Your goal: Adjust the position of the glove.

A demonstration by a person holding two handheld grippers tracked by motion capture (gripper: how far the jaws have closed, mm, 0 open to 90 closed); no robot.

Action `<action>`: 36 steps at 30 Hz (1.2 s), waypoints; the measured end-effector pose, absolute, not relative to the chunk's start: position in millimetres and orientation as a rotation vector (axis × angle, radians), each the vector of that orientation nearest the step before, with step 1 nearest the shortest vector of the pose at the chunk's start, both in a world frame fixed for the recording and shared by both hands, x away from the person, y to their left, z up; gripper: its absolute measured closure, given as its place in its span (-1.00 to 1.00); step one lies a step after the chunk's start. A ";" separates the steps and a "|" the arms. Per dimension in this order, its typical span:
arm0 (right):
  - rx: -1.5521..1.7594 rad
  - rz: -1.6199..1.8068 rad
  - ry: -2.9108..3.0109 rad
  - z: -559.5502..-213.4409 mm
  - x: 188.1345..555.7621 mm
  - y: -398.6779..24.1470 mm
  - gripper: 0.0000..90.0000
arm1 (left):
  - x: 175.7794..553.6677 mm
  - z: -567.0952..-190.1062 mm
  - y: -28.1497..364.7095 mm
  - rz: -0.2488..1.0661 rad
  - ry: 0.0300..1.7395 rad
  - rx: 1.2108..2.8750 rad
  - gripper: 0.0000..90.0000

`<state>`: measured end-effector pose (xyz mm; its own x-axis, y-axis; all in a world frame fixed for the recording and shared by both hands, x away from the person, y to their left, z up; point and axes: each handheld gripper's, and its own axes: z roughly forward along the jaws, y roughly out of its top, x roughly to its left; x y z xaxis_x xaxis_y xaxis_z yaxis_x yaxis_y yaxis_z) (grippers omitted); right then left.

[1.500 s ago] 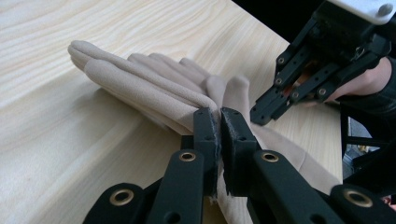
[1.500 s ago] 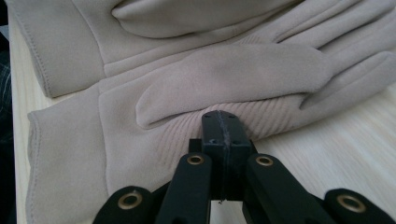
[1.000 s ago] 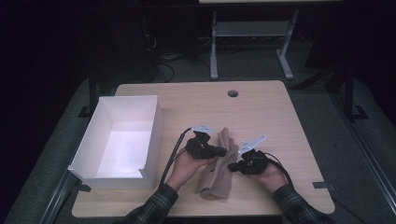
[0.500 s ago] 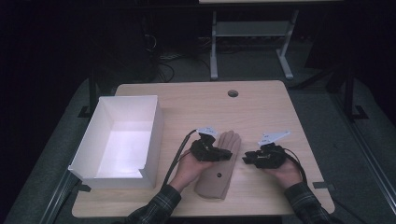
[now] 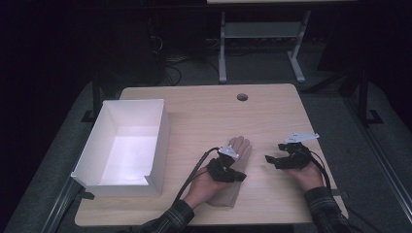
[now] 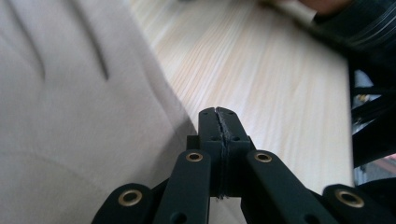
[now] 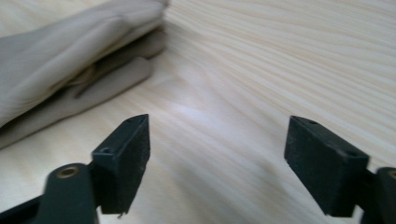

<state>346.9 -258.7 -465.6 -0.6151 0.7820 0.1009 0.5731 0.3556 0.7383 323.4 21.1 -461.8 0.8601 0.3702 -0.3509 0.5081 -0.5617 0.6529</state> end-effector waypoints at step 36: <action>1.260 1.004 2.287 -482.4 353.5 -266.4 -0.66 | 319.9 -445.0 91.4 -0.062 0.683 2.331 0.89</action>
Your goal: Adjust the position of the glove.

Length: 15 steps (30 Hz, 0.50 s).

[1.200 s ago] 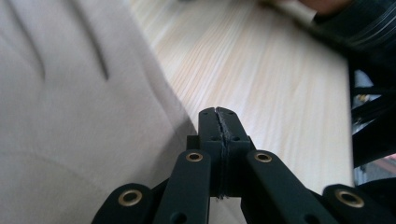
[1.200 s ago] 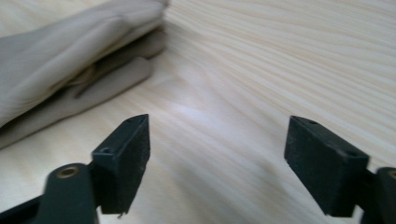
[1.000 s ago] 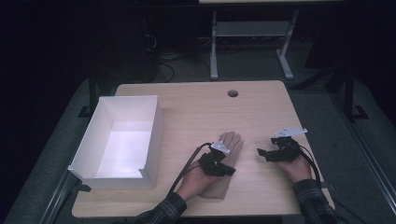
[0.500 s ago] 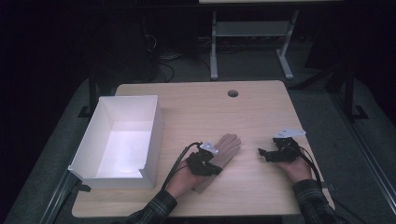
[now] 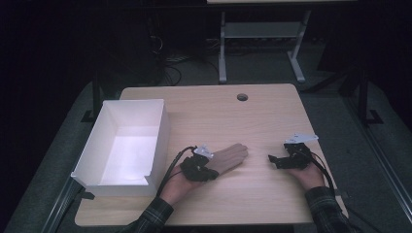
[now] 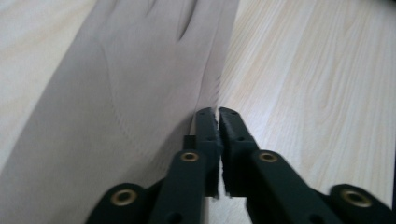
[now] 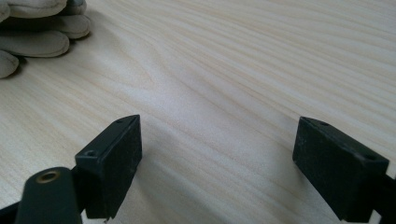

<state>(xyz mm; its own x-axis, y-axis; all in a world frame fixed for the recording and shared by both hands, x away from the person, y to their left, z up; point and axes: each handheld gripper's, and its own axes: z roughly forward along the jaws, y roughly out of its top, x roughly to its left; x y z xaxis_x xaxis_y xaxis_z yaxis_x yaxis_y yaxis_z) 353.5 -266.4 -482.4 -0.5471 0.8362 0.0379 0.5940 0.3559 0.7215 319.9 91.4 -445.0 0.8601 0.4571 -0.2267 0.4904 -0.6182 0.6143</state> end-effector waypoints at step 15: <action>1.257 1.002 2.284 -482.5 353.9 -266.4 -0.66 | 339.1 -422.6 87.4 0.092 0.610 2.305 -0.21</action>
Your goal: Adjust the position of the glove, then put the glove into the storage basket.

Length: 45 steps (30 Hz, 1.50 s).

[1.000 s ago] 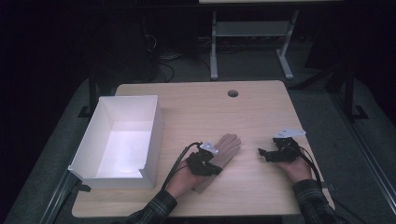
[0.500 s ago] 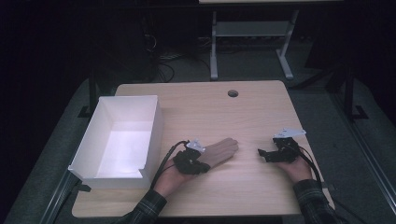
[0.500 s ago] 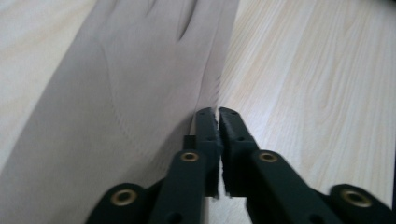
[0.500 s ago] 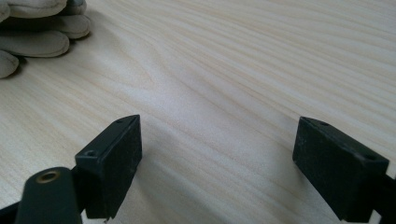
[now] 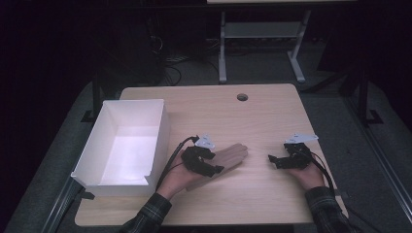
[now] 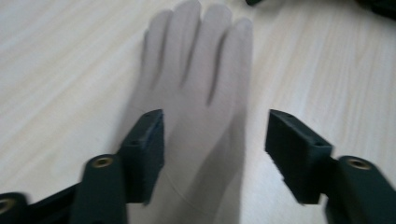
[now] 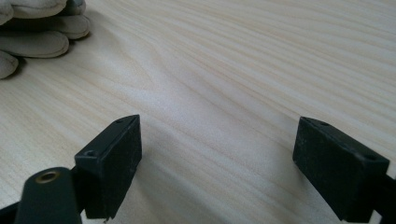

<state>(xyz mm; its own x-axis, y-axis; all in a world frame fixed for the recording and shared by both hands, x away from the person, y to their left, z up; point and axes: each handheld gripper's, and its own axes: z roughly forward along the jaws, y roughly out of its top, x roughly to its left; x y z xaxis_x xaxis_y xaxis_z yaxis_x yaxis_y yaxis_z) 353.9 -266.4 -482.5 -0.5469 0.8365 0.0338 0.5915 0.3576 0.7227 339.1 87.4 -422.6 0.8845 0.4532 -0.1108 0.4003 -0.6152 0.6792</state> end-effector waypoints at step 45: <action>1.254 1.002 2.284 -482.6 354.1 -266.3 -0.66 | 349.2 -455.1 72.8 0.013 0.562 2.434 0.40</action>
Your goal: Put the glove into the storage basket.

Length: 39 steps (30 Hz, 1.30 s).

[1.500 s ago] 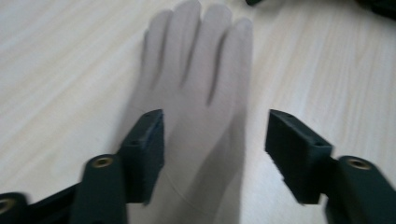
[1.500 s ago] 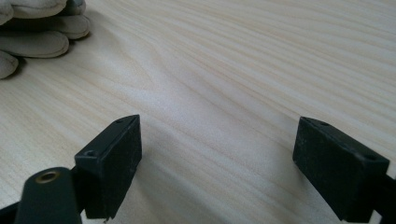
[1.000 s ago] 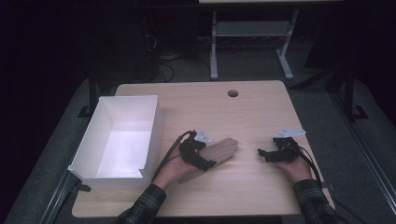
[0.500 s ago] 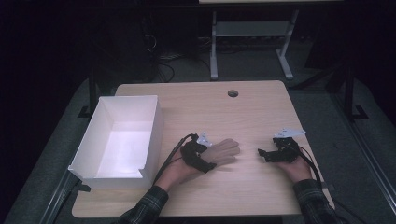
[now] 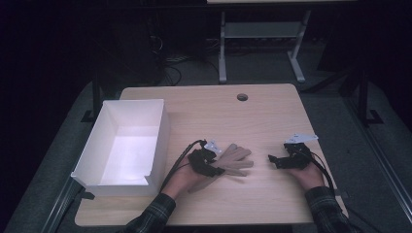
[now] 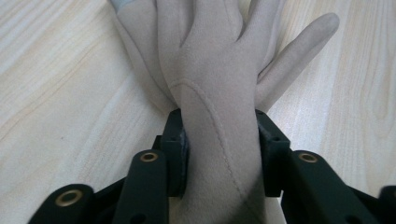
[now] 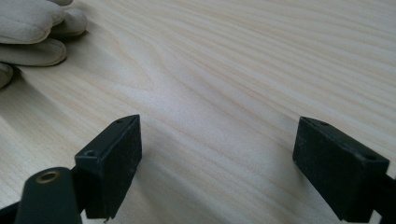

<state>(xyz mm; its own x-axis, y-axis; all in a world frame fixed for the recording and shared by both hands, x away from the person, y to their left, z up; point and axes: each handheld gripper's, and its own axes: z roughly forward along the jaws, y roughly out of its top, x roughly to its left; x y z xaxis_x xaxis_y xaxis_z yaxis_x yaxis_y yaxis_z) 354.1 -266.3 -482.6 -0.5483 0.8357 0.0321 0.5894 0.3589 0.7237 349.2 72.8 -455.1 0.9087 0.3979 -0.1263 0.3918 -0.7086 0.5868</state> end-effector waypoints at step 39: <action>1.264 0.999 2.287 -482.6 354.1 -265.8 -0.70 | 356.3 -346.6 102.8 0.023 0.777 2.235 0.48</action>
